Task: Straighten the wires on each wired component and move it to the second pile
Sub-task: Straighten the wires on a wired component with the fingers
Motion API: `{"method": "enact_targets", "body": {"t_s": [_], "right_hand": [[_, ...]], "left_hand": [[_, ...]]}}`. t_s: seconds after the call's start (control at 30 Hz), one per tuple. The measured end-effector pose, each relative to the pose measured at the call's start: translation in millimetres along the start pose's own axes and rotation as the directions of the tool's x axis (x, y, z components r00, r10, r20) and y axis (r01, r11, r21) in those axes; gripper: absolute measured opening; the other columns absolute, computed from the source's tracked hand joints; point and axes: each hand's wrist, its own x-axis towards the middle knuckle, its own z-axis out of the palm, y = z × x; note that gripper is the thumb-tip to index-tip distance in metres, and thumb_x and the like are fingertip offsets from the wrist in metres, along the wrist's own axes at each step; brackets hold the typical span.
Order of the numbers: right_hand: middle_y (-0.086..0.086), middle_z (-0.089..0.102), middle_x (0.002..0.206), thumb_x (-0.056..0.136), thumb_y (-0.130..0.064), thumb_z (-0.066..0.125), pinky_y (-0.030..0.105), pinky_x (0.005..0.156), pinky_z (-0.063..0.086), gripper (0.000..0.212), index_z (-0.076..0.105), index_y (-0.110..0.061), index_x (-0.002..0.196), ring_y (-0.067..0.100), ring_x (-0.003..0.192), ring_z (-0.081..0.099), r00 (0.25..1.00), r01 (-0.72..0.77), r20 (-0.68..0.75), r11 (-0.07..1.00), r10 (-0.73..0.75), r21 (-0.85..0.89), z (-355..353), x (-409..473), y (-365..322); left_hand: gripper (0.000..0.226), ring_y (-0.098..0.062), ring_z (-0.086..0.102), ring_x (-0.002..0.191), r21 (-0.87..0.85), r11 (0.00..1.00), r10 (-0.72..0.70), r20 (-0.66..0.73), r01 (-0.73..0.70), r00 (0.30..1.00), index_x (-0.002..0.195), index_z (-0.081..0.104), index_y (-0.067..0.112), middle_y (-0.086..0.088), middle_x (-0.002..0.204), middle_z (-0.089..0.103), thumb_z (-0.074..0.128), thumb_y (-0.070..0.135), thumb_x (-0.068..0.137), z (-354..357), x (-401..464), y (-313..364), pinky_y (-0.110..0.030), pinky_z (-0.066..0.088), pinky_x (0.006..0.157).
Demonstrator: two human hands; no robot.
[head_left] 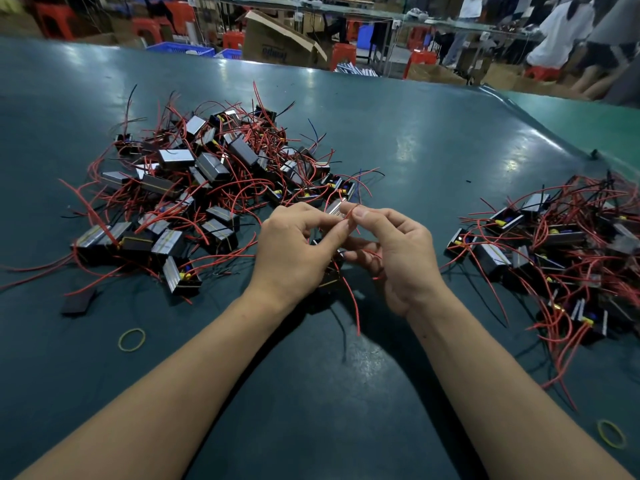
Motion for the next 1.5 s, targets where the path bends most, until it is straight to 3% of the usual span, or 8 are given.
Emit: {"method": "enact_targets", "body": {"t_s": [0.17, 0.3, 0.5, 0.6, 0.73, 0.83, 0.97, 1.5], "right_hand": [[-0.004, 0.069, 0.067, 0.089, -0.012, 0.067, 0.016, 0.039, 0.035, 0.010, 0.070, -0.014, 0.080, 0.008, 0.055, 0.059, 0.986, 0.149, -0.025, 0.946, -0.163, -0.287, -6, 1, -1], [-0.007, 0.064, 0.061, 0.089, -0.014, 0.068, 0.018, 0.041, 0.038, 0.014, 0.068, -0.019, 0.077, 0.007, 0.056, 0.056, 0.959, 0.233, -0.048, 0.877, -0.278, -0.420, -16, 5, -9], [-0.001, 0.070, 0.073, 0.091, -0.015, 0.066, 0.020, 0.044, 0.040, 0.004, 0.068, -0.013, 0.089, 0.013, 0.066, 0.061, 0.978, 0.210, 0.052, 0.925, -0.204, -0.316, -21, 5, -16], [-0.002, 0.068, 0.065, 0.089, -0.011, 0.068, 0.019, 0.042, 0.038, 0.003, 0.069, -0.009, 0.087, 0.011, 0.062, 0.060, 0.974, 0.222, 0.114, 0.902, -0.193, -0.370, -15, 1, -12], [0.001, 0.066, 0.064, 0.090, -0.002, 0.065, 0.021, 0.040, 0.035, 0.009, 0.065, -0.006, 0.082, 0.017, 0.061, 0.057, 0.973, 0.231, 0.102, 0.912, -0.208, -0.339, -13, 0, -12], [0.005, 0.065, 0.065, 0.091, -0.002, 0.063, 0.021, 0.038, 0.036, 0.014, 0.062, -0.008, 0.079, 0.022, 0.060, 0.055, 0.972, 0.235, 0.089, 0.923, -0.218, -0.306, -14, 1, -11], [0.005, 0.071, 0.068, 0.092, -0.002, 0.061, 0.020, 0.040, 0.044, 0.011, 0.060, -0.008, 0.082, 0.020, 0.056, 0.068, 0.982, 0.160, 0.129, 0.966, -0.135, -0.204, -17, 1, -16], [0.018, 0.074, 0.080, 0.091, -0.003, 0.062, 0.022, 0.051, 0.053, 0.006, 0.061, -0.006, 0.086, 0.027, 0.070, 0.074, 0.985, 0.095, 0.155, 0.987, -0.074, -0.133, -19, -2, -20]], "left_hand": [[0.009, -0.023, 0.056, 0.087, 0.069, 0.990, 0.122, 0.049, -0.125, 0.991, 0.090, 0.077, 0.013, -0.002, 0.085, 0.066, 0.071, 0.020, 0.088, 0, -1, -2, -0.030, 0.043, 0.081], [0.010, -0.019, 0.055, 0.083, 0.083, 0.989, 0.117, 0.057, -0.122, 0.991, 0.082, 0.070, 0.010, -0.002, 0.082, 0.063, 0.070, 0.018, 0.089, -1, 0, -4, -0.022, 0.040, 0.076], [0.008, -0.001, 0.054, 0.069, -0.035, 0.999, 0.011, 0.051, -0.009, 0.999, 0.083, 0.067, 0.021, 0.009, 0.080, 0.064, 0.069, 0.022, 0.090, -5, 0, -3, -0.024, 0.045, 0.062], [0.011, -0.011, 0.060, 0.068, -0.044, 0.999, 0.018, 0.103, -0.013, 0.994, 0.085, 0.071, 0.014, 0.006, 0.079, 0.069, 0.068, 0.023, 0.091, -3, -1, -3, -0.033, 0.049, 0.063], [0.010, -0.003, 0.065, 0.073, -0.087, 0.996, 0.032, 0.123, -0.022, 0.992, 0.084, 0.072, 0.010, 0.009, 0.078, 0.071, 0.069, 0.017, 0.090, -4, -1, -1, -0.017, 0.047, 0.070], [0.006, 0.000, 0.069, 0.080, -0.171, 0.985, 0.022, 0.137, 0.001, 0.990, 0.091, 0.075, 0.011, 0.009, 0.085, 0.074, 0.070, 0.012, 0.089, -3, 0, 1, -0.016, 0.051, 0.078], [0.021, -0.013, 0.069, 0.094, -0.204, 0.979, 0.041, 0.115, -0.017, 0.993, 0.108, 0.073, 0.009, -0.003, 0.098, 0.075, 0.070, 0.014, 0.087, -6, -1, 2, -0.027, 0.052, 0.087], [0.015, -0.036, 0.069, 0.084, -0.307, 0.949, -0.029, 0.126, 0.067, 0.992, 0.101, 0.076, 0.007, -0.008, 0.090, 0.076, 0.070, 0.004, 0.087, -10, 0, 0, -0.052, 0.054, 0.080]]}}
